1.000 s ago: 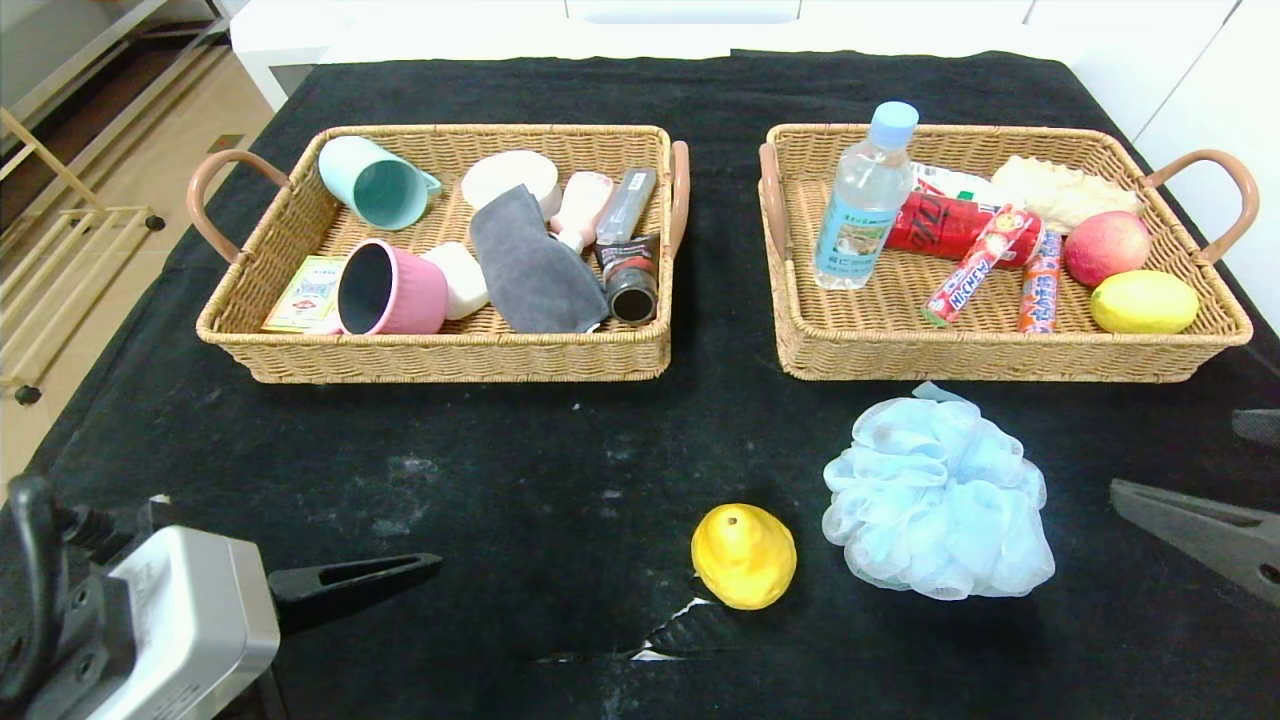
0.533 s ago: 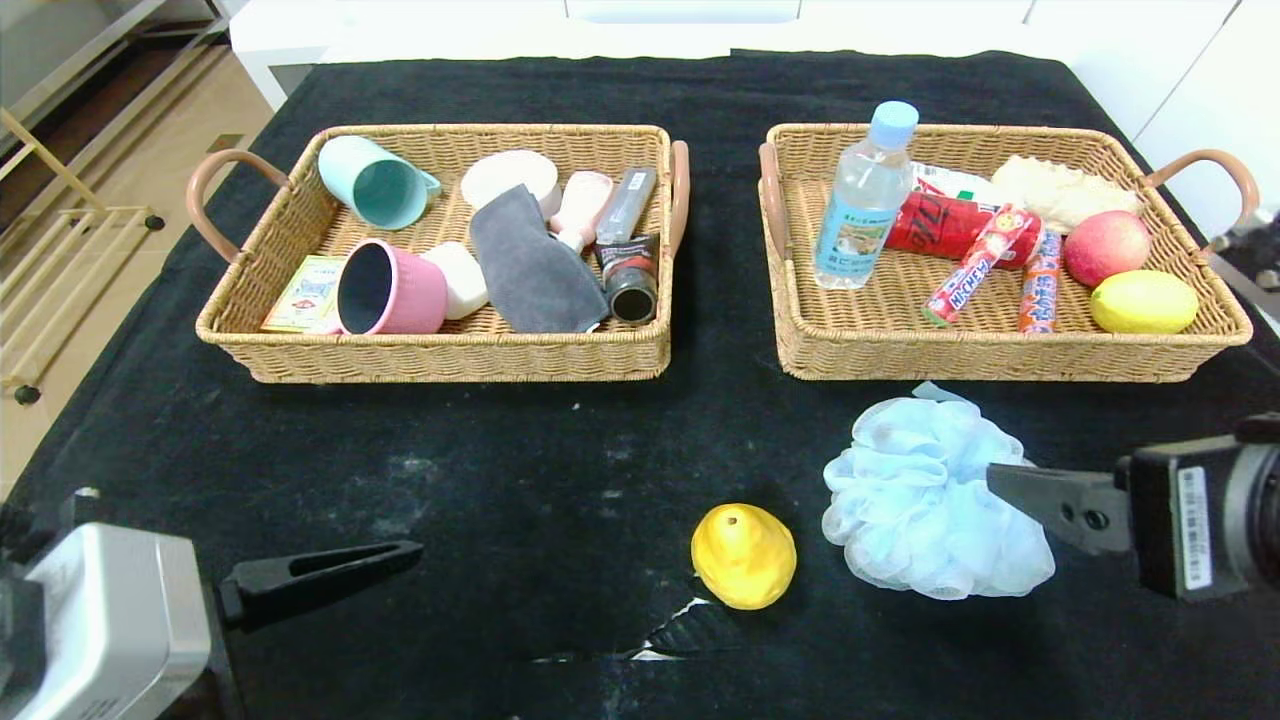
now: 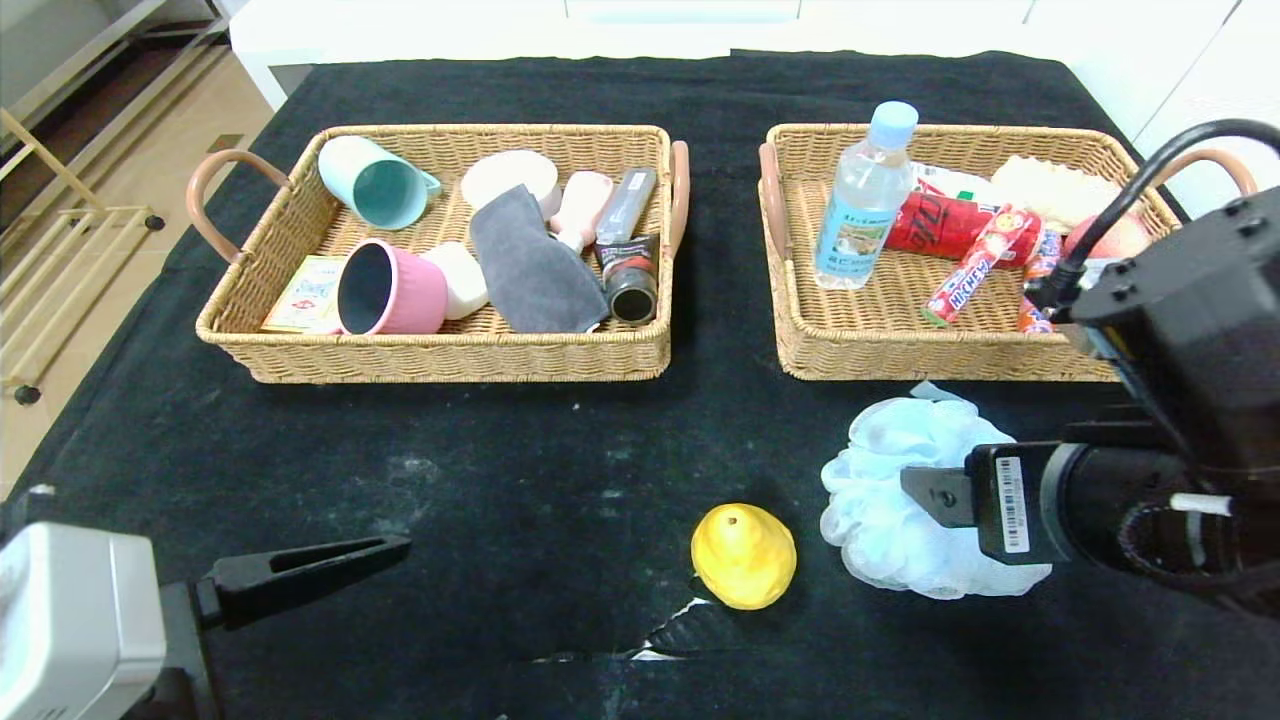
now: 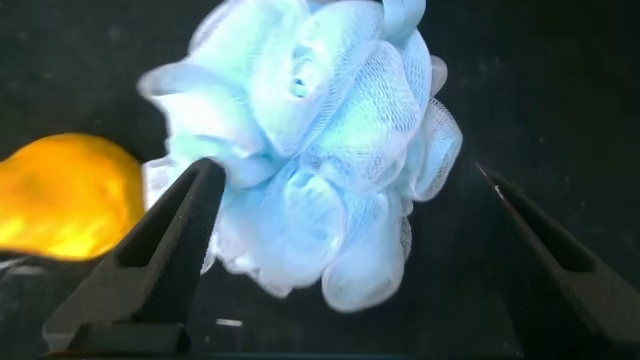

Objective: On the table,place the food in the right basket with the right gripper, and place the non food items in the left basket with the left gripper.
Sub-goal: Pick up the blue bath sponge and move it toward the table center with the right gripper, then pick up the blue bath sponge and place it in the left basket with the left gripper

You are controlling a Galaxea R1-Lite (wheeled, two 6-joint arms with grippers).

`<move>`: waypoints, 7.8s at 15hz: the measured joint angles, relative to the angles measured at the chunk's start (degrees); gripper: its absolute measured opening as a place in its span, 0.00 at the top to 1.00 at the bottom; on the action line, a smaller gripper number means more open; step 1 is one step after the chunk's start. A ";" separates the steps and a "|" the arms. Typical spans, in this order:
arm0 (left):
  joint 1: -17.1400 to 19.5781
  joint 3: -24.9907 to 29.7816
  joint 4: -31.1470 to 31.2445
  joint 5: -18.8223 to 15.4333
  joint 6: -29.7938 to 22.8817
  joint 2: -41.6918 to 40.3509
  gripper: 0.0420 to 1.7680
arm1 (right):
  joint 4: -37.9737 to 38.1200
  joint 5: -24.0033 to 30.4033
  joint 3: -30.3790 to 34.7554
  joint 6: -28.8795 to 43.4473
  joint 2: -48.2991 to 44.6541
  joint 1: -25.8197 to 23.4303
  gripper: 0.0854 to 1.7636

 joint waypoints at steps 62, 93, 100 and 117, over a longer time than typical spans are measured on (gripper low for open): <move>-0.17 -1.60 0.43 0.35 4.49 -7.20 0.03 | -8.16 42.31 -33.01 -5.16 23.33 7.41 0.60; -0.17 -1.79 0.98 0.22 5.12 -8.79 0.03 | -10.78 43.04 -34.28 -3.45 27.14 6.28 0.13; -0.17 -1.61 0.98 0.29 5.12 -8.52 0.03 | -10.65 50.38 -29.44 -5.33 18.22 0.16 0.07; 1.29 -1.13 0.91 1.13 4.85 -4.80 0.03 | -45.02 78.08 23.95 -47.32 -8.68 -31.51 0.04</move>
